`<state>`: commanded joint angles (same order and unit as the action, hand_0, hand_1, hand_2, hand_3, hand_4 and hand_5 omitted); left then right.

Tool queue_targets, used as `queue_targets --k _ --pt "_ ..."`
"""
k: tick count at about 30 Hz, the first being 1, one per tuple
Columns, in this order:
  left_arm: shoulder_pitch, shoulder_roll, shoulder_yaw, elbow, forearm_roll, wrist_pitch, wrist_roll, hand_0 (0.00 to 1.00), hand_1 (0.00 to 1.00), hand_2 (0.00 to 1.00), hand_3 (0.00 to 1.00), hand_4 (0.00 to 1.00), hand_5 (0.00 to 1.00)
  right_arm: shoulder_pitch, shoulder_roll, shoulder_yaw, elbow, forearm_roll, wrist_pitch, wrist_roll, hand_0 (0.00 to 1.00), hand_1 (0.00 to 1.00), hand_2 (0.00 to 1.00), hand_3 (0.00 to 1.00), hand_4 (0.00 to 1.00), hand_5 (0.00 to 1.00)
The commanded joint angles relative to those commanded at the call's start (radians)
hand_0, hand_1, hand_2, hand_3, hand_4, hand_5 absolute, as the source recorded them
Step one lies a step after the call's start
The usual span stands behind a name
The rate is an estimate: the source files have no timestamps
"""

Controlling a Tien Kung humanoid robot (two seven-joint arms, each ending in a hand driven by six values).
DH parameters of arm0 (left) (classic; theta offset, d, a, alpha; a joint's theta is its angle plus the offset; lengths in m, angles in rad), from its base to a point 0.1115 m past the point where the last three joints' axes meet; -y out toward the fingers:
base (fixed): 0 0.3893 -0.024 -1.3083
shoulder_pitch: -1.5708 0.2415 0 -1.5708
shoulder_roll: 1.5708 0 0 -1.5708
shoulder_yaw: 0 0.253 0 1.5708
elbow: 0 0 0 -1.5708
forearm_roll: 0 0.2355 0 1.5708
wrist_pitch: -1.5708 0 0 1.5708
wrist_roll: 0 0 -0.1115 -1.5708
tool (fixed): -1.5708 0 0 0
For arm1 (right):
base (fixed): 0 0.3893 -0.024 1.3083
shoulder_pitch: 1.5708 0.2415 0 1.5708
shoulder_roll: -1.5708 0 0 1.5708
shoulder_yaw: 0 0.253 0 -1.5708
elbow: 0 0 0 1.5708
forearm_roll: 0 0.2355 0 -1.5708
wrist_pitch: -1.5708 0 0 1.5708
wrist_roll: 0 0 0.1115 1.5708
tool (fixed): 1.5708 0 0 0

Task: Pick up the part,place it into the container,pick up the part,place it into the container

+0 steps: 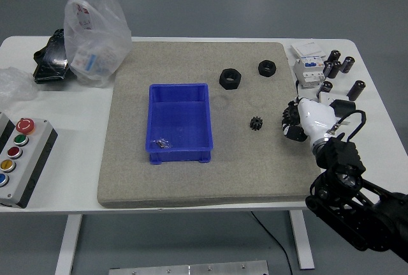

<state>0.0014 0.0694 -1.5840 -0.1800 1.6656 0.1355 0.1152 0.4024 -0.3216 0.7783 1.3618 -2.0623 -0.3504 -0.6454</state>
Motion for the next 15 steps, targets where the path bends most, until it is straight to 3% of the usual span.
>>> queue_targets --k 2,5,10,11,12,15 --pt "0.0 0.0 -0.002 0.0 0.002 0.0 0.001 0.625 0.549 0.437 0.618 0.705 0.339 0.015 0.002 -0.012 0.003 0.025 -0.024 0.0 0.352 0.525 0.345 0.45 0.239 0.002" --pt "0.0 0.0 -0.006 0.0 0.005 0.001 0.004 0.625 0.549 0.437 0.618 0.705 0.339 0.066 0.019 -0.062 0.008 0.129 -0.113 0.013 0.352 0.525 0.345 0.45 0.239 0.002" --pt "-0.003 -0.002 -0.006 0.0 0.007 0.0 0.007 0.625 0.549 0.438 0.618 0.705 0.338 0.158 0.055 -0.165 0.02 0.324 -0.234 0.136 0.359 0.515 0.346 0.454 0.249 0.002" --pt "-0.003 -0.002 -0.005 0.0 0.007 0.0 0.007 0.625 0.549 0.438 0.618 0.705 0.338 0.174 0.059 -0.185 0.022 0.36 -0.235 0.157 0.359 0.515 0.346 0.454 0.249 0.002" --pt "-0.003 -0.003 -0.006 0.0 0.007 0.0 0.008 0.625 0.549 0.437 0.617 0.705 0.342 0.194 0.064 -0.207 0.024 0.401 -0.228 0.181 0.478 0.537 0.394 0.483 0.327 0.002" --pt "-0.003 -0.004 -0.007 0.0 0.009 0.001 0.011 0.625 0.549 0.437 0.617 0.705 0.342 0.244 0.075 -0.27 0.025 0.493 -0.176 0.221 0.478 0.537 0.394 0.483 0.327 0.002"
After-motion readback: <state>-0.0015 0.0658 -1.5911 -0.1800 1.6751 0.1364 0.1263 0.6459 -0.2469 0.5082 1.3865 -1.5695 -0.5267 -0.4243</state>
